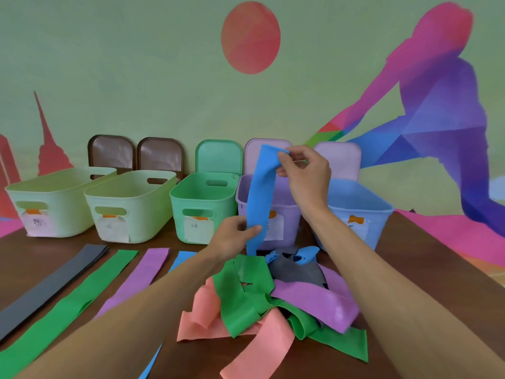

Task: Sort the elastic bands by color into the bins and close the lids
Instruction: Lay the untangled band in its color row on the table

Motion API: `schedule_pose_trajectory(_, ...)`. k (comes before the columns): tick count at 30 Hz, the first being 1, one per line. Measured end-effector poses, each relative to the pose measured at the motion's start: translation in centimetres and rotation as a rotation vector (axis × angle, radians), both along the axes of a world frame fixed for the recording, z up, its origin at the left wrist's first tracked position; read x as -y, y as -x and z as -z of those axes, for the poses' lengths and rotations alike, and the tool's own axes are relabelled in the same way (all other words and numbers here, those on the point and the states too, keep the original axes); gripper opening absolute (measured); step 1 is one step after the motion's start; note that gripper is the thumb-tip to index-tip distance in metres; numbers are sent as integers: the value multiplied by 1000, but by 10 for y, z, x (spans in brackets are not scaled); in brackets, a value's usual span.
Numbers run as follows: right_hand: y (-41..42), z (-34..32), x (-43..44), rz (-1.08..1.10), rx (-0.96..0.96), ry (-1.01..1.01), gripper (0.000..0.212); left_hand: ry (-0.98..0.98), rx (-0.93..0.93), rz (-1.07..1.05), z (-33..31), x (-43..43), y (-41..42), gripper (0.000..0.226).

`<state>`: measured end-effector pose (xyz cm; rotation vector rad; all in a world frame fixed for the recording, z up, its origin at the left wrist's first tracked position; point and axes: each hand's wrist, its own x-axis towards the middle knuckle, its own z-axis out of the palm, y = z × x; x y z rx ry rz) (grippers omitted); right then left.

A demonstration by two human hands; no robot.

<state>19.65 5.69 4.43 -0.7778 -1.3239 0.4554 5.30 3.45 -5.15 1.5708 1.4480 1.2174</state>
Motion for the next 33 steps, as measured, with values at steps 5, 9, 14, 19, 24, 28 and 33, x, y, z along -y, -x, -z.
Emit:
schedule_pose_trajectory(5,-1,-9,-3,7,-194,-9,24,-171,32,-49,-29,5,5,17)
schedule_pose_trajectory(9,8,-13,-5,-32,-297,47,19,-143,29,12,-42,18,15,18)
schedule_pose_trajectory(14,24,-19,-4,-73,-358,69,14,-148,14,-15,-47,34,38,19)
schedule_pose_trajectory(19,48,-27,0,-74,-400,73,11,-140,-31,-5,-57,53,59,19)
schedule_pose_trajectory(24,70,-22,4,-80,-389,144,15,32,10,154,-47,76,83,21)
schedule_pose_trajectory(28,84,-6,2,-45,-252,229,21,131,-33,181,-36,101,105,14)
schedule_pose_trajectory(33,104,18,1,-67,-17,304,17,260,-120,230,-30,129,135,22)
